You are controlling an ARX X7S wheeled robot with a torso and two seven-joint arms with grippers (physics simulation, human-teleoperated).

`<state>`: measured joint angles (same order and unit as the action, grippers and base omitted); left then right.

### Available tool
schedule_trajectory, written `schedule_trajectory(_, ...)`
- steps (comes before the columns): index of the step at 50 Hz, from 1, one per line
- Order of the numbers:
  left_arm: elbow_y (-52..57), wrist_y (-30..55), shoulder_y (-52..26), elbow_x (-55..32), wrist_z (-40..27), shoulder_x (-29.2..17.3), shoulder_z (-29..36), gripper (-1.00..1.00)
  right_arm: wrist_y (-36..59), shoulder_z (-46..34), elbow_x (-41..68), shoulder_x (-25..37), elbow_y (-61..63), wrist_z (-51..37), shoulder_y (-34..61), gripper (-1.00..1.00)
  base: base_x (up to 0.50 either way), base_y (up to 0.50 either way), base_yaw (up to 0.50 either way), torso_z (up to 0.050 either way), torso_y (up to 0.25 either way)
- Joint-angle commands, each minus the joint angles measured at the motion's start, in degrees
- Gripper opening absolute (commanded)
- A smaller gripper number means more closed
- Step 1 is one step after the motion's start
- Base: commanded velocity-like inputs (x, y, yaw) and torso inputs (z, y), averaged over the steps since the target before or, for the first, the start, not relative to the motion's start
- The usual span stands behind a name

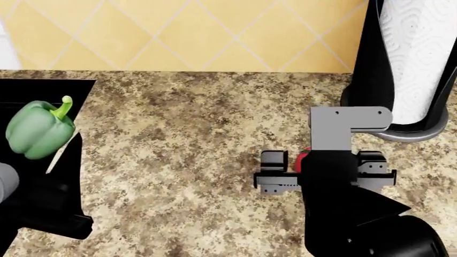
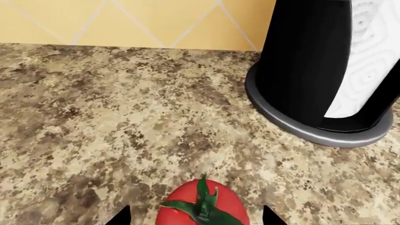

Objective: Place the avocado, onion, tomato and bell pepper on the cutting board.

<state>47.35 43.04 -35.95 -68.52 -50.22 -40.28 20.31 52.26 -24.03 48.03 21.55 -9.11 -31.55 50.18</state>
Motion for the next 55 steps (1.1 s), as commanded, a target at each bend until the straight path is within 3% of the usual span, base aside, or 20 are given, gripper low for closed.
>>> schedule_trajectory(1,1.31,-0.01,-0.03,-0.16,-0.04,1.04,-1.35,-1.00,-3.06,-0.88,-4.51,-2.38,-7.08,3.37,1.67,1.00,0.00,0.00,0.00,0.000,0.000)
schedule_trajectory(25,2.18,0.23,-0.82,-1.41,-1.53,1.30,-0.94,-1.00,-6.23,-3.07,-6.43,-5.09,-17.43,7.58,3.49,1.00,0.00,0.00,0.00,0.000,0.000)
schedule_trajectory(26,2.14,0.22,-0.72,-1.38,-1.54,1.23,-0.94,-1.00,-5.89,-2.88,-6.10,-4.99,-16.89,7.34,3.20,-1.00,0.00,0.00,0.00,0.000,0.000)
schedule_trajectory(35,2.09,0.06,-0.63,-1.58,-1.56,0.98,-0.99,-1.00,-5.10,-0.48,-3.29,-3.04,-8.22,5.48,1.21,-1.00,0.00,0.00,0.00,0.000,0.000)
schedule_trajectory(44,1.88,0.08,-1.09,-1.80,-1.70,1.08,-0.86,-1.00,0.41,2.68,3.16,2.01,14.77,-0.07,-1.33,-1.00,0.00,0.00,0.00,0.000,0.000)
schedule_trajectory(55,0.98,-0.89,-0.45,0.65,-0.60,2.03,-0.18,-1.00,12.44,17.10,31.62,8.14,43.71,-18.60,-1.82,-1.00,0.00,0.00,0.00,0.000,0.000)
